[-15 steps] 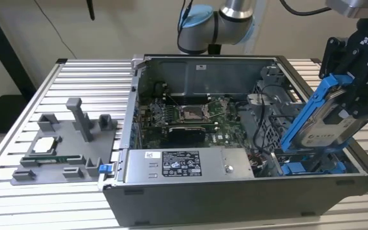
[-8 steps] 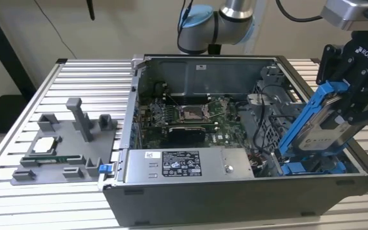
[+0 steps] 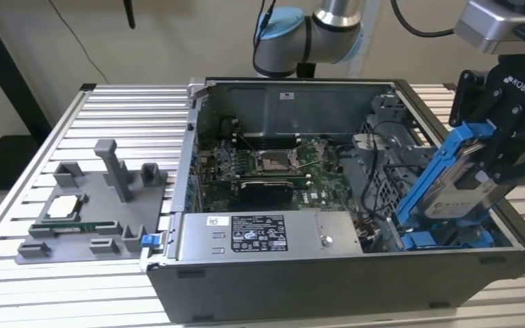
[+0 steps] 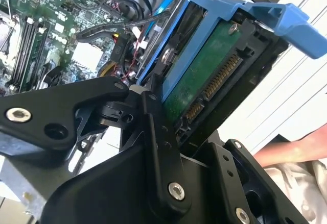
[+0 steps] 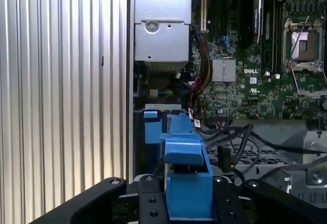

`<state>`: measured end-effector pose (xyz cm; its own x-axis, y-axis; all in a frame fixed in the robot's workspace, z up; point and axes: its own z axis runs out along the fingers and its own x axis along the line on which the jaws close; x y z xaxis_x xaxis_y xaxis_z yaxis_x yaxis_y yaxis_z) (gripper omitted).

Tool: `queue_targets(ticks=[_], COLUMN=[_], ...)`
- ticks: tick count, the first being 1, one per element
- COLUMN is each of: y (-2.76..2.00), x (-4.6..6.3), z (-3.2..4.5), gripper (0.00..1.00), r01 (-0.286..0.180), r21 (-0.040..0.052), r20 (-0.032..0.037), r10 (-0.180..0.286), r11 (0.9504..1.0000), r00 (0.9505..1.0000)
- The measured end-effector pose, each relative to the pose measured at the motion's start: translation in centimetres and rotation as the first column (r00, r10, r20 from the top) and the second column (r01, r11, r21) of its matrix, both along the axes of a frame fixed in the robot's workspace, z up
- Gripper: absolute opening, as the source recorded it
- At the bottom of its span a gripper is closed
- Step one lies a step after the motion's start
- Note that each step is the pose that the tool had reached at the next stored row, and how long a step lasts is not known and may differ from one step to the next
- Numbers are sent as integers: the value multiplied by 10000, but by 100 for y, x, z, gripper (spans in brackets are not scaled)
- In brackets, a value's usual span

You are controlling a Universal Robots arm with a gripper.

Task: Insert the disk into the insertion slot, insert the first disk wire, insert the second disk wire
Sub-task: 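Insert the disk into the insertion slot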

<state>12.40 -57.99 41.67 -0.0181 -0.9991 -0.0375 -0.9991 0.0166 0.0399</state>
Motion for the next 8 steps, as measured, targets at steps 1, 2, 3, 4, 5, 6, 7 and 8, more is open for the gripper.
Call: queue_targets(ticks=[1, 2, 3, 4, 5, 6, 7, 8], y=[-1, -2, -2, -2, -2, -2, -2, -2], x=[-1, -3, -6, -8, -10, -13, -14, -14], z=[-7, -15, -25, -37, -47, -56, -66, -74], gripper=[0, 0, 0, 0, 0, 0, 0, 0], r01=[-1, 0, 1, 0, 0, 0, 0, 0], r21=[-1, -2, -3, -1, -1, -1, -1, -1], r20=[0, 0, 0, 0, 0, 0, 0, 0], r10=[1, 0, -1, 0, 0, 0, 0, 0], r11=[10000, 10000, 10000, 10000, 10000, 10000, 10000, 10000], r00=[10000, 10000, 10000, 10000, 10000, 10000, 10000, 10000])
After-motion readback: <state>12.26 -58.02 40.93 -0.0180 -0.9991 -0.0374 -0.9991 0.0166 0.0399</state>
